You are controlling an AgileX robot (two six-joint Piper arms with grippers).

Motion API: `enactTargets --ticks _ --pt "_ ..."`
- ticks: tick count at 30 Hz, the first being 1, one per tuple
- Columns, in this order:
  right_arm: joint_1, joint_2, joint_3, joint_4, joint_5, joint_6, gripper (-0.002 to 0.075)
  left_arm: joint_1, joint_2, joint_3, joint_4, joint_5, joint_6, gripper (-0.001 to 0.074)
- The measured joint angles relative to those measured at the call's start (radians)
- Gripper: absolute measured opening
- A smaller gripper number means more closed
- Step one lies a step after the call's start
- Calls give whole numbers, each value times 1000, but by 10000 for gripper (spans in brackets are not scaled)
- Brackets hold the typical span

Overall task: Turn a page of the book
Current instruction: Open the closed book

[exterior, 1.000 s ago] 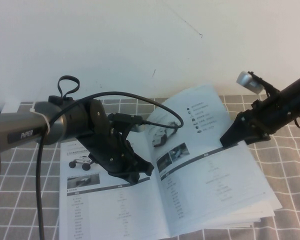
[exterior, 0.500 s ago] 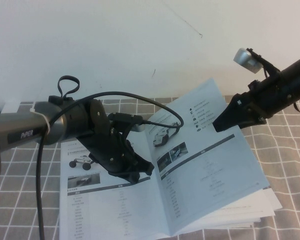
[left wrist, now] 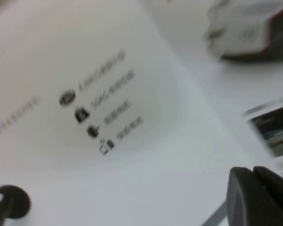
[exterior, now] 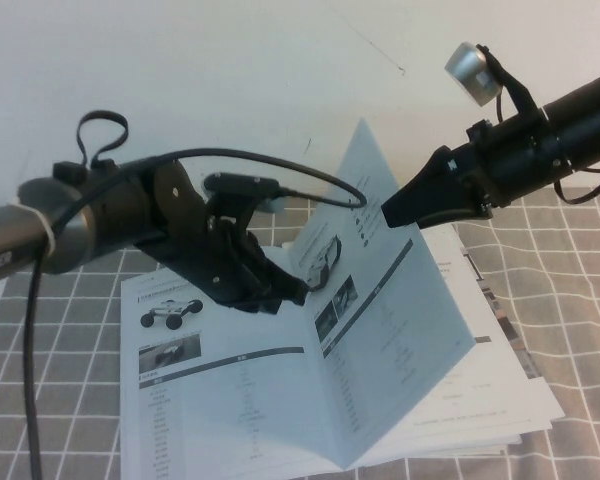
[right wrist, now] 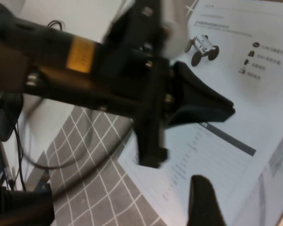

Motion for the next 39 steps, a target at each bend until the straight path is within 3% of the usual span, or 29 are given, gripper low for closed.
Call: enactTargets --ticks 7,21,24,28,34,39 --pt "57 19 0 -10 0 -4 388 0 -160 0 0 21 0 -4" --pt "112 29 0 61 0 -22 388 -22 -459 2 -60 309 105 -4" --pt "112 29 0 79 0 -33 388 -93 -498 2 -115 331 137 -4" --pt "112 29 0 101 0 -41 388 -262 -512 2 -150 300 157 -4" --pt "113 29 0 108 0 -46 388 -519 -475 2 66 123 81 -4" --pt "113 29 0 108 0 -48 388 -566 -421 2 259 48 -75 -4"
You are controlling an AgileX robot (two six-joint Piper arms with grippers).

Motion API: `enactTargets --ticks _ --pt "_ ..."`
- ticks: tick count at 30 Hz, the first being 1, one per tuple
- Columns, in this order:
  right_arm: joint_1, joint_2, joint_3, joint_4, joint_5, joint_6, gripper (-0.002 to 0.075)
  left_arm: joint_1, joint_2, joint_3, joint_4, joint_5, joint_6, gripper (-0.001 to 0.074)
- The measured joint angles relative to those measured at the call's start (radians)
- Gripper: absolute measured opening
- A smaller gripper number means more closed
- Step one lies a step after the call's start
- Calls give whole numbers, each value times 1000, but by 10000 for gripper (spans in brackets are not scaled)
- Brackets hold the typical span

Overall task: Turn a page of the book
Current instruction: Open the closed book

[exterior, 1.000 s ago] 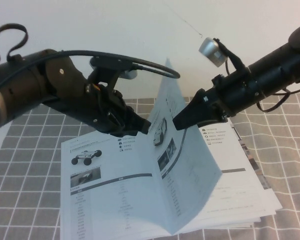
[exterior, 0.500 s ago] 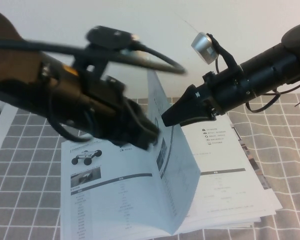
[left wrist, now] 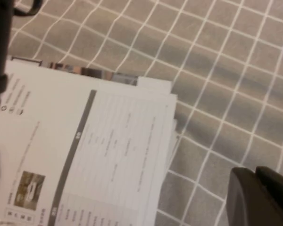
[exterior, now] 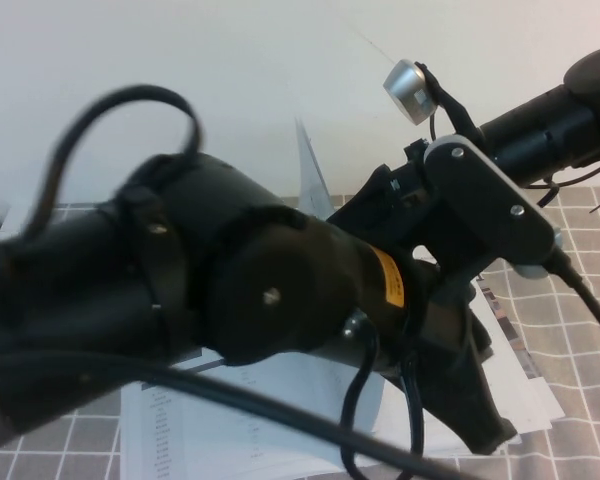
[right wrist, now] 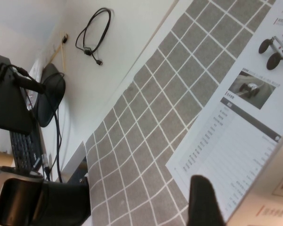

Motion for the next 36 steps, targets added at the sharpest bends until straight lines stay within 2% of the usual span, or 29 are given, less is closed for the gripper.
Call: enactTargets --ticks 15,24,36 --pt "0 0 0 0 0 -19 388 0 111 0 465 -14 -378 -4" --pt "0 0 0 0 0 -36 388 8 111 0 517 32 -463 -4" --pt "0 0 -38 0 0 -52 388 8 111 0 519 38 -470 -4"
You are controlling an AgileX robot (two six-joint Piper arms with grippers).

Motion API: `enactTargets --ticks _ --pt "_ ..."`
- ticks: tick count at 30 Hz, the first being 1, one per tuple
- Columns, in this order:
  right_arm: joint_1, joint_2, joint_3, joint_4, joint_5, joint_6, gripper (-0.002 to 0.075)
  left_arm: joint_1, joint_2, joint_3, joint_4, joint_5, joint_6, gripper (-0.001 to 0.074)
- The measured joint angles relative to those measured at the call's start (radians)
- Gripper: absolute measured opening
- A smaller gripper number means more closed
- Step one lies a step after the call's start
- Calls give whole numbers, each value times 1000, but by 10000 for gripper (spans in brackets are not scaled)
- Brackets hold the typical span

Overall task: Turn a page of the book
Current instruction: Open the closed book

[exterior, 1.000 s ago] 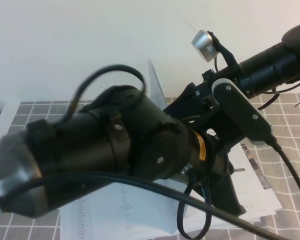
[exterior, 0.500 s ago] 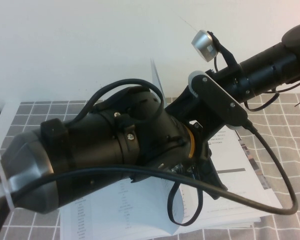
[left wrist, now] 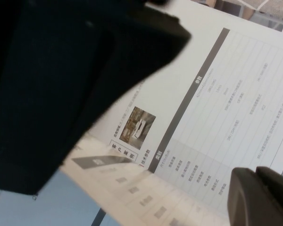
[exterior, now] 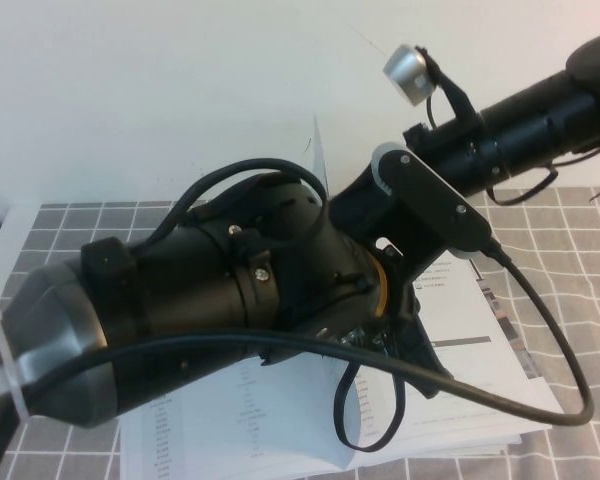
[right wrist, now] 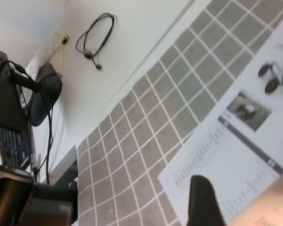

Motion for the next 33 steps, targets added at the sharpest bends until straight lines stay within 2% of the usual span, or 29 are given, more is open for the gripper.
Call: enactTargets --ticks 6,9,15,18,20,25,28,33 --pt "0 0 -118 -28 0 13 388 0 0 0 0 19 -2 -4" --pt "0 0 -170 -94 8 26 388 2 0 0 0 24 -4 -4" --pt "0 0 -215 -378 14 90 376 7 0 0 0 29 -12 -4" --pt "0 6 -215 -516 19 137 316 9 0 0 1 29 -25 -4" --pt "0 22 -215 -574 21 157 244 9 0 0 3 31 -33 -4" --pt "0 99 -215 -603 23 188 56 9 0 0 3 38 -46 -4" --pt "0 164 -215 -591 23 196 15 9 0 0 3 49 -48 -4" --pt "0 241 -215 -550 15 206 1 9 0 0 5 88 -57 -4"
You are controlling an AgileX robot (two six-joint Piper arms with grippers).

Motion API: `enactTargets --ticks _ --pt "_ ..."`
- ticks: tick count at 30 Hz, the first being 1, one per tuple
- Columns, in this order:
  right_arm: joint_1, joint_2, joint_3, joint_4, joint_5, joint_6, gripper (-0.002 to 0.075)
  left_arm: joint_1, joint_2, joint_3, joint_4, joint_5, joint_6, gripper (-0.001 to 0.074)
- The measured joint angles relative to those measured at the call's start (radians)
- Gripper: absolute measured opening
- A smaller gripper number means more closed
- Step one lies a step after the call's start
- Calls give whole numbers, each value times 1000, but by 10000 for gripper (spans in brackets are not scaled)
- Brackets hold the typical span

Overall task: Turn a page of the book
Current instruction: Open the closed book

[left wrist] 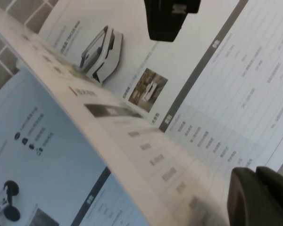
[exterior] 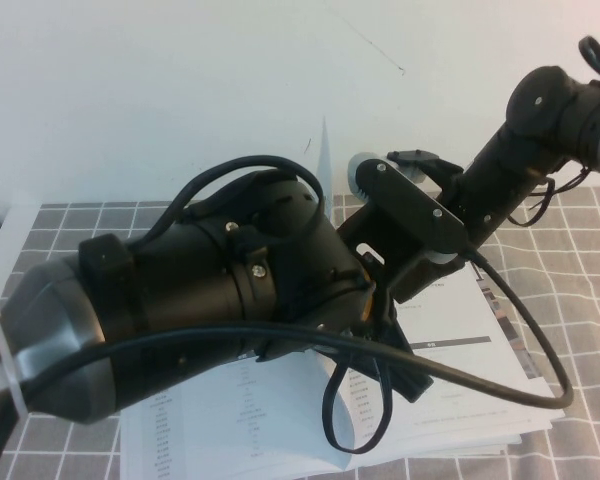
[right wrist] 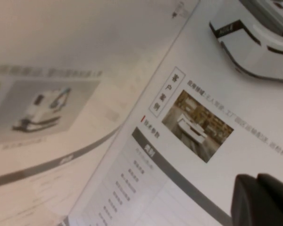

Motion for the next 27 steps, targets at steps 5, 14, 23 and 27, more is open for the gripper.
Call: enactTargets --ticks 5,14,23,27 --pt "0 28 0 0 -2 14 -1 0 0 0 24 72 -35 -4" --pt "0 59 0 -8 -5 39 -1 0 0 0 33 227 -76 -4" --pt "0 59 0 -8 -5 47 -1 0 0 0 24 285 -105 -4" --pt "0 59 0 -8 -5 49 -1 2 0 26 24 287 -120 -4"
